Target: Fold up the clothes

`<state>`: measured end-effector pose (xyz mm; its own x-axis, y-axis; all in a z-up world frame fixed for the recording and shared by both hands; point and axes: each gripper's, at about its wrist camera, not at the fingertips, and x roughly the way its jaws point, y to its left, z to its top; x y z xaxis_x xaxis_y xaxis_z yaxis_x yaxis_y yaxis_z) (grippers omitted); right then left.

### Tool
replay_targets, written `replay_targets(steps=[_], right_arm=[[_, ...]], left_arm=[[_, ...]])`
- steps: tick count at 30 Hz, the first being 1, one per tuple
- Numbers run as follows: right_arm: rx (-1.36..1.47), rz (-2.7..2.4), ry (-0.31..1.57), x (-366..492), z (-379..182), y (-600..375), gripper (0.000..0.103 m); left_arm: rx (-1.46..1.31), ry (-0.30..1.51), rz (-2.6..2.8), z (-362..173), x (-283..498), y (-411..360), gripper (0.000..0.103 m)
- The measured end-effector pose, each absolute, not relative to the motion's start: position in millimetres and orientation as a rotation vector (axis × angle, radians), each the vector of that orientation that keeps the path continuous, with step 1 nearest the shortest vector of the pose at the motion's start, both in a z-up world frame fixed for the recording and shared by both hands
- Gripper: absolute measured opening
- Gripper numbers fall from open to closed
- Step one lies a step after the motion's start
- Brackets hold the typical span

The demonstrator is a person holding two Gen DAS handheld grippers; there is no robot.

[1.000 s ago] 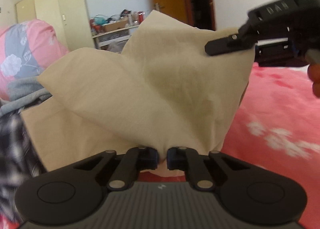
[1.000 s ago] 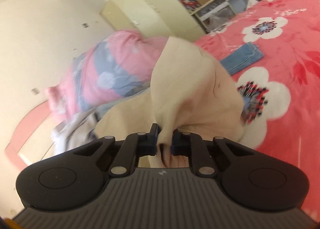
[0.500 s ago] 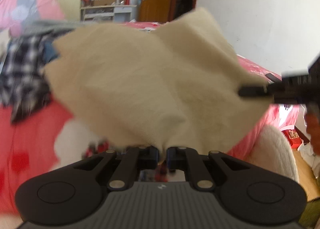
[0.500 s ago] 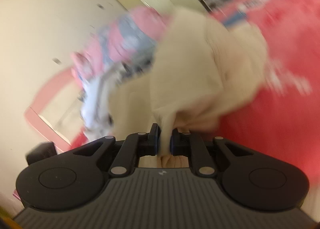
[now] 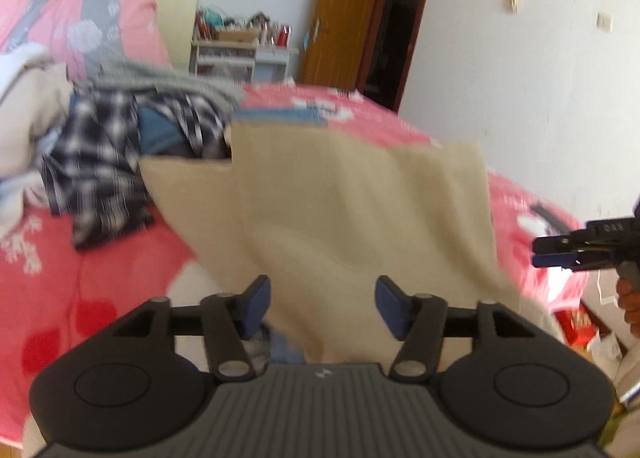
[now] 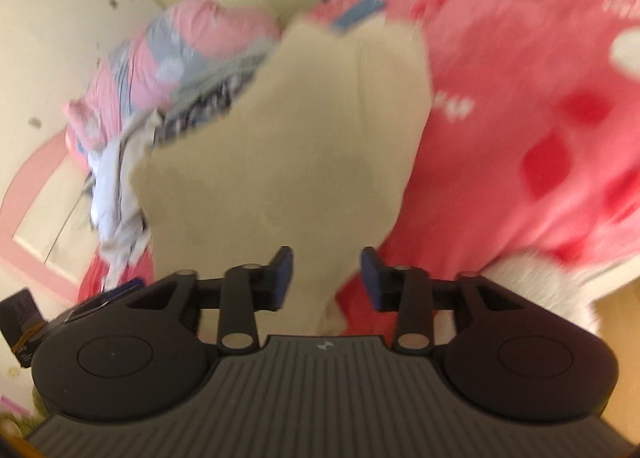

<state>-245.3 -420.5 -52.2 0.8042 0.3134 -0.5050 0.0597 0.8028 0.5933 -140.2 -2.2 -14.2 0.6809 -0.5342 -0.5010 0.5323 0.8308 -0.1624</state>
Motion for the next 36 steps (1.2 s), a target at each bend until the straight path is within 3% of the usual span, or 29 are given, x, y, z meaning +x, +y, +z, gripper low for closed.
replay_targets(steps=[4,9,15,17,22,27,32,36], right_arm=[[0.551,0.133,0.490,-229.1,-15.4,-424.1,0.048],[0.468,0.190,0.394,-137.4,26.4,-410.6,0.048],[0.450,0.182,0.676,-9.4,-10.5,-381.5,0.047],[0.451,0.213,0.791,-14.0,-38.4,-375.2,0.045],[0.436,0.280,0.867,-98.4,-85.8,-367.2,0.042],[0.376,0.240,0.802,-154.8,-103.4,-351.3,0.042],[0.383,0.229,0.751,-173.7,-103.3,-354.7,0.042],[0.468,0.259,0.720,-187.8,-101.8,-380.4,0.042]], left_arm=[[0.027,0.491,-0.606,7.9,-108.3,-22.2,0.069],[0.070,0.471,-0.617,24.3,-61.9,-52.0,0.074],[0.120,0.586,-0.587,1.9,-56.8,-70.2,0.074],[0.138,0.595,-0.595,-4.1,-69.3,-61.5,0.073],[0.068,0.562,-0.655,15.4,-83.7,-37.6,0.073],[0.139,0.526,-0.636,35.3,-59.5,-68.9,0.075],[0.269,0.681,-0.566,17.2,-7.8,-113.5,0.079],[0.216,0.780,-0.529,5.6,21.2,-112.6,0.078]])
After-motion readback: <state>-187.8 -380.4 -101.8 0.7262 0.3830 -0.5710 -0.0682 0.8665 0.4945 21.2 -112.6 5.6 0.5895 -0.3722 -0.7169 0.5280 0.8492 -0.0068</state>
